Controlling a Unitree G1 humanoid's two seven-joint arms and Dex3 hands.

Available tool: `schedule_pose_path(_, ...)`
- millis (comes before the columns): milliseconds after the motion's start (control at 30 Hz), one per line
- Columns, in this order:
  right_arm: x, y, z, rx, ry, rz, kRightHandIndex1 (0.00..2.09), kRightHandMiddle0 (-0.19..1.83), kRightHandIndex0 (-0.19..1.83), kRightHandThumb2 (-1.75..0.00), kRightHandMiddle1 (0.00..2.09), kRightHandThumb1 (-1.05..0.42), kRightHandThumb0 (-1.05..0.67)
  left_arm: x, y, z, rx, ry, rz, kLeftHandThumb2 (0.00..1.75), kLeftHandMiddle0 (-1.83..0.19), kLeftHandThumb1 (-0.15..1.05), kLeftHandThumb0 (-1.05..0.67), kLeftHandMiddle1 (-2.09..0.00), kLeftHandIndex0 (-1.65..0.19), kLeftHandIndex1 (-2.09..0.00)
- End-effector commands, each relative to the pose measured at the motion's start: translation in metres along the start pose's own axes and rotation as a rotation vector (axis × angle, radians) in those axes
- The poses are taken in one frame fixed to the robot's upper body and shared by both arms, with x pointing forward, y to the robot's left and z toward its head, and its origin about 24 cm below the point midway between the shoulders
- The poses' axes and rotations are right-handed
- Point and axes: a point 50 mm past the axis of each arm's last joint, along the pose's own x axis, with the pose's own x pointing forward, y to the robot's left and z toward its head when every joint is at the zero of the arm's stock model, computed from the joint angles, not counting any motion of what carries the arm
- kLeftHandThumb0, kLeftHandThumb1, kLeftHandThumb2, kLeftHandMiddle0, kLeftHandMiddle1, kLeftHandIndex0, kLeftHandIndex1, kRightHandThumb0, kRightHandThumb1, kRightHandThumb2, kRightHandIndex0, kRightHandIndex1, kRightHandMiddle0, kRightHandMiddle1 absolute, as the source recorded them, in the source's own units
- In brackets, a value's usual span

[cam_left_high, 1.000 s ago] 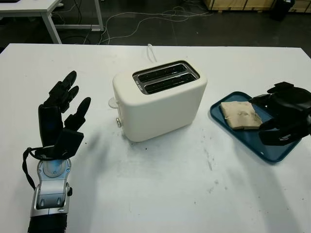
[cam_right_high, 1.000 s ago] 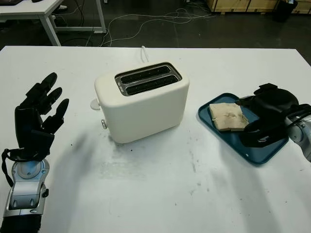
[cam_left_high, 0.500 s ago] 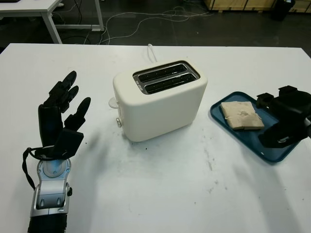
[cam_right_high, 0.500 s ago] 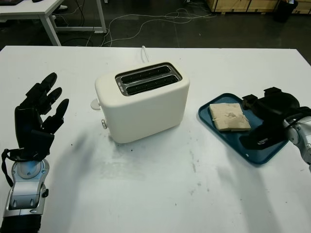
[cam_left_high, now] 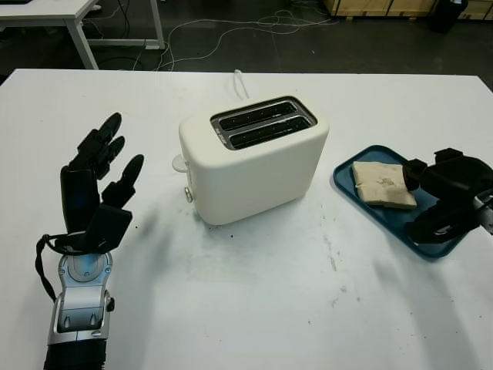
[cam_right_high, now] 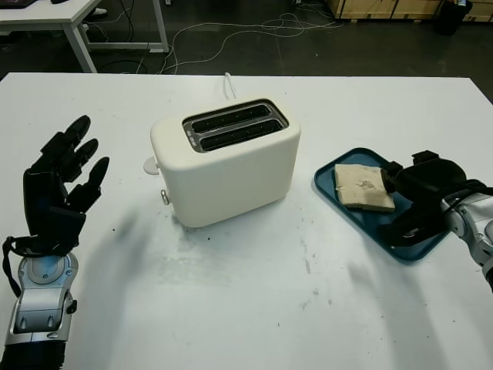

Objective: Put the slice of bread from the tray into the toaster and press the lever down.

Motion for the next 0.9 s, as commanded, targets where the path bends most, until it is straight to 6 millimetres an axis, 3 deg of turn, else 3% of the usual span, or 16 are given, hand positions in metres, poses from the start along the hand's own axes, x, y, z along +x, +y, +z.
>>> schedule_pose_path(0, 0.004, 0.002, 0.005, -0.004, -0.008, -0.009, 1.75, 0.0, 0.0, -0.1, 1.74, -0.92, -1.02, -0.001, 0.003, 0.001, 0.012, -0.002, 0.005, 0.27, -0.6, 0.92, -0.7, -0.01, -0.5, 0.0)
schedule_pose_path(367, 0.004, -0.005, -0.004, -0.018, 0.027, -0.158, 1.75, 0.0, 0.0, -0.15, 1.74, -0.92, -0.94, -0.001, 0.002, 0.001, -0.008, -0.002, -0.003, 0.27, -0.59, 0.92, -0.69, 0.0, -0.5, 0.0)
schedule_pose_path(400, 0.003, -0.006, -0.004, -0.016, 0.026, -0.184, 1.73, 0.0, 0.0, -0.17, 1.63, -0.92, -0.94, -0.001, 0.001, 0.0, -0.009, -0.002, -0.002, 0.27, -0.6, 0.92, -0.7, 0.0, -0.5, 0.0)
schedule_pose_path(433, 0.002, -0.008, -0.004, -0.013, 0.025, -0.204, 1.65, 0.0, 0.0, -0.19, 1.39, -0.92, -0.93, -0.001, 0.001, 0.0, -0.011, -0.002, -0.001, 0.26, -0.6, 0.92, -0.69, 0.0, -0.5, 0.0)
schedule_pose_path(467, 0.001, -0.01, -0.004, -0.012, 0.023, -0.223, 1.42, 0.0, 0.0, -0.2, 1.21, -0.92, -0.93, -0.001, 0.001, 0.001, -0.012, -0.003, -0.001, 0.26, -0.6, 0.92, -0.69, 0.0, -0.5, 0.0)
schedule_pose_path(500, 0.0, -0.014, -0.004, -0.011, 0.023, -0.234, 0.86, 0.0, 0.0, -0.23, 0.96, -0.92, -0.92, -0.001, 0.001, 0.001, -0.013, -0.005, 0.0, 0.26, -0.6, 0.92, -0.69, 0.0, -0.5, 0.0)
schedule_pose_path(533, -0.003, -0.019, -0.004, -0.011, 0.015, -0.266, 0.57, 0.0, 0.0, -0.25, 0.75, -0.92, -0.92, -0.001, 0.001, 0.001, -0.011, -0.004, 0.0, 0.26, -0.6, 0.92, -0.69, 0.0, -0.5, 0.0)
schedule_pose_path(600, -0.008, -0.028, -0.004, -0.019, 0.0, -0.328, 0.65, 0.0, 0.0, -0.28, 0.51, -0.92, -0.91, -0.001, 0.002, 0.0, -0.007, -0.002, 0.001, 0.26, -0.6, 0.92, -0.69, -0.01, -0.5, 0.0)
schedule_pose_path(700, -0.019, -0.038, -0.002, -0.033, -0.012, -0.4, 0.77, 0.05, 0.0, -0.35, 0.43, -0.92, -0.91, -0.001, 0.002, 0.0, -0.007, -0.005, -0.001, 0.26, -0.6, 0.92, -0.68, 0.0, -0.5, 0.0)
schedule_pose_path(767, -0.025, -0.043, 0.0, -0.038, -0.019, -0.407, 0.77, 0.19, 0.0, -0.39, 0.23, -0.92, -0.93, -0.001, 0.002, 0.0, -0.011, -0.004, 0.0, 0.26, -0.6, 0.92, -0.69, 0.0, -0.5, 0.0)
schedule_pose_path(867, -0.027, -0.041, 0.004, -0.038, -0.044, -0.397, 0.79, 0.27, 0.0, -0.41, 0.1, -0.92, -0.97, -0.001, 0.002, 0.0, -0.008, -0.004, 0.0, 0.26, -0.6, 0.92, -0.69, 0.0, -0.5, 0.0)
